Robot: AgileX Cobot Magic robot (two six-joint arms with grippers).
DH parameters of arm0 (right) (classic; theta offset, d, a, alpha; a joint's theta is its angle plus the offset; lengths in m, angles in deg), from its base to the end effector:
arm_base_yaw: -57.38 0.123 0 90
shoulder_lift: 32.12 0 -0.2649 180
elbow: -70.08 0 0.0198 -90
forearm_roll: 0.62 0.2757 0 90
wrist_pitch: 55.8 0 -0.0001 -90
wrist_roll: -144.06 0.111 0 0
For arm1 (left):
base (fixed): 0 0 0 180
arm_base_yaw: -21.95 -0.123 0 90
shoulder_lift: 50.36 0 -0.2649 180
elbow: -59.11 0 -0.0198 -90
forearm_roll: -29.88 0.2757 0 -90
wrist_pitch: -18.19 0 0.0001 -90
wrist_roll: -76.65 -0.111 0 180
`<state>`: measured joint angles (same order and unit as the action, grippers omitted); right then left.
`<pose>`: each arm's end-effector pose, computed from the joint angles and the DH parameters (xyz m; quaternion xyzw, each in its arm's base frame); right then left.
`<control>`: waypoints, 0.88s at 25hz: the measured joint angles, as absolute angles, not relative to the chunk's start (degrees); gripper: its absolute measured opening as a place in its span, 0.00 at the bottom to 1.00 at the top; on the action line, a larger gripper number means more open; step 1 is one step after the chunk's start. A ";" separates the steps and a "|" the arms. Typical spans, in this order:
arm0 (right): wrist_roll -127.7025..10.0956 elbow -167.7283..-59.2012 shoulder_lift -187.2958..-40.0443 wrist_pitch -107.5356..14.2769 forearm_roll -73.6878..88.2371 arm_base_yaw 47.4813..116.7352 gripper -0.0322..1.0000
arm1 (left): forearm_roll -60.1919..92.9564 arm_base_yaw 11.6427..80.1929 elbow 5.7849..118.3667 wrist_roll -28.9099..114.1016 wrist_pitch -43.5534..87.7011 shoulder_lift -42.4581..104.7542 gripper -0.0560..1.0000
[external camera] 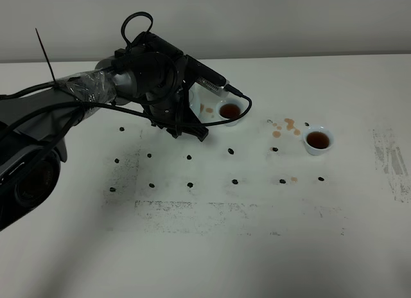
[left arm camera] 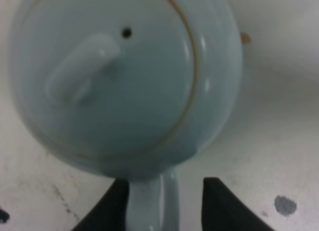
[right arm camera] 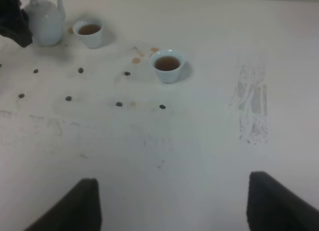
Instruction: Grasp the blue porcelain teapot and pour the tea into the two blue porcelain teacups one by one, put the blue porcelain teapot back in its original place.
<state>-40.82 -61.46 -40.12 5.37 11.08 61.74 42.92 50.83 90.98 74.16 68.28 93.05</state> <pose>0.0521 0.0238 0.2788 -0.0727 0.8479 0.0995 0.5156 0.4577 -0.2305 0.0948 0.3210 0.9286 0.0588 0.1767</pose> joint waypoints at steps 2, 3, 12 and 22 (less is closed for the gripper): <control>-40.82 -61.46 -40.12 5.37 11.08 61.74 0.60 | 42.05 50.83 90.98 74.16 69.64 93.05 0.38; -40.82 -61.46 -40.12 5.37 11.08 61.74 0.60 | 41.46 50.83 90.98 74.16 70.43 93.05 0.39; -40.76 -61.46 -40.12 5.37 11.08 61.74 0.60 | 38.62 50.83 90.86 74.16 76.52 88.04 0.39; -40.76 -61.46 -40.12 5.37 11.08 61.74 0.60 | 48.36 50.75 90.62 70.69 86.51 71.94 0.39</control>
<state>-40.76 -61.46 -40.12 5.37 11.08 61.74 48.36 50.75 90.62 70.69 86.51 71.94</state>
